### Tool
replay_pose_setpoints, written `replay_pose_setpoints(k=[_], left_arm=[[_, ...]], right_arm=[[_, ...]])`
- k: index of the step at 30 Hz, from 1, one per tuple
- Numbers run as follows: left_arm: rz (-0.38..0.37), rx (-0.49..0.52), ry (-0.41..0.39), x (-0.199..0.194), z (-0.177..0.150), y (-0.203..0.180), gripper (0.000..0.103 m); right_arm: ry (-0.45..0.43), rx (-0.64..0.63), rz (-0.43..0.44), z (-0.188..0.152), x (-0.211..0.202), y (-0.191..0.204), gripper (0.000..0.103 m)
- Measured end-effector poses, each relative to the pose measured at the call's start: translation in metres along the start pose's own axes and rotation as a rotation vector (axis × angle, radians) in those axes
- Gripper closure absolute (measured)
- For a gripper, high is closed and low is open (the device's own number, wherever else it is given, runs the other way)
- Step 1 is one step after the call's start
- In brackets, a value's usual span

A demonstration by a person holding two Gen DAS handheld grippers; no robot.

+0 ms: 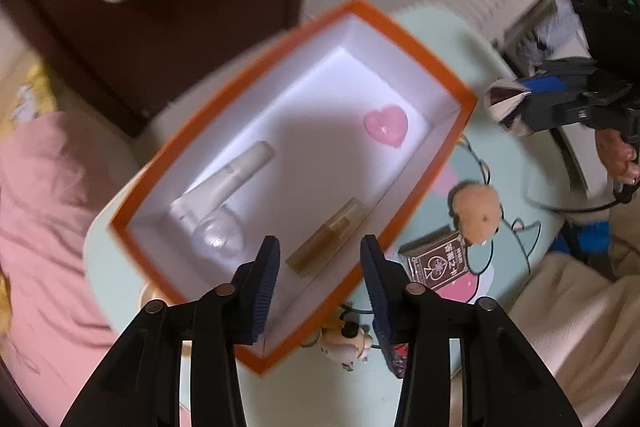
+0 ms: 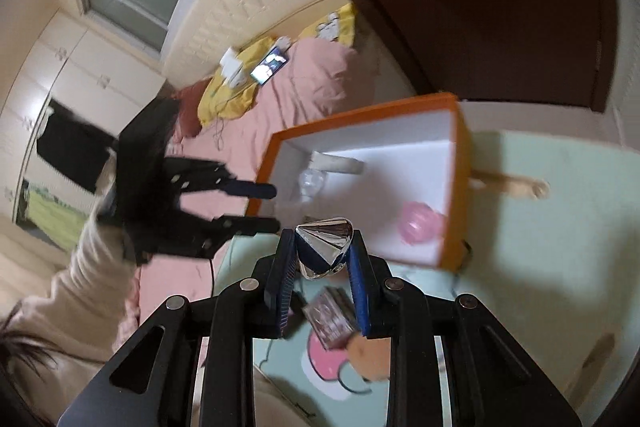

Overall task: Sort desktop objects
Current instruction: 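Lift the silver cone out with right tool while left reaches for perfume bottle, then grasp the gold perfume bottle with left tool while right sets cone on table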

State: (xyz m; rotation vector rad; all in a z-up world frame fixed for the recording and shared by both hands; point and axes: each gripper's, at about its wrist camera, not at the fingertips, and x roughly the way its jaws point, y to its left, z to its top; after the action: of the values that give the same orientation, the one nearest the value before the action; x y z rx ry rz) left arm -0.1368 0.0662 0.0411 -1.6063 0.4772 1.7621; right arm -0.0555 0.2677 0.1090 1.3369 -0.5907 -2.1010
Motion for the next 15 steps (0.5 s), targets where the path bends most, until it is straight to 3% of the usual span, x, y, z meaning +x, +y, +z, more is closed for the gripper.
replay_pose_setpoints(k=[7,12,15], left_arm=[[-0.105,0.057,0.186,0.032,0.027,0.001,0.067],[-0.081,0.119,0.296,0.053,0.027,0.004,0.064],[-0.089,0.188,0.285,0.056,0.02,-0.003,0.064]], right_arm=[[-0.031,0.098,0.025,-0.019,-0.007,-0.034,0.076],[-0.041,0.113,0.052,-0.021,-0.014,-0.044,0.076],[-0.046,0.109,0.066,-0.02,-0.016,-0.046,0.076]])
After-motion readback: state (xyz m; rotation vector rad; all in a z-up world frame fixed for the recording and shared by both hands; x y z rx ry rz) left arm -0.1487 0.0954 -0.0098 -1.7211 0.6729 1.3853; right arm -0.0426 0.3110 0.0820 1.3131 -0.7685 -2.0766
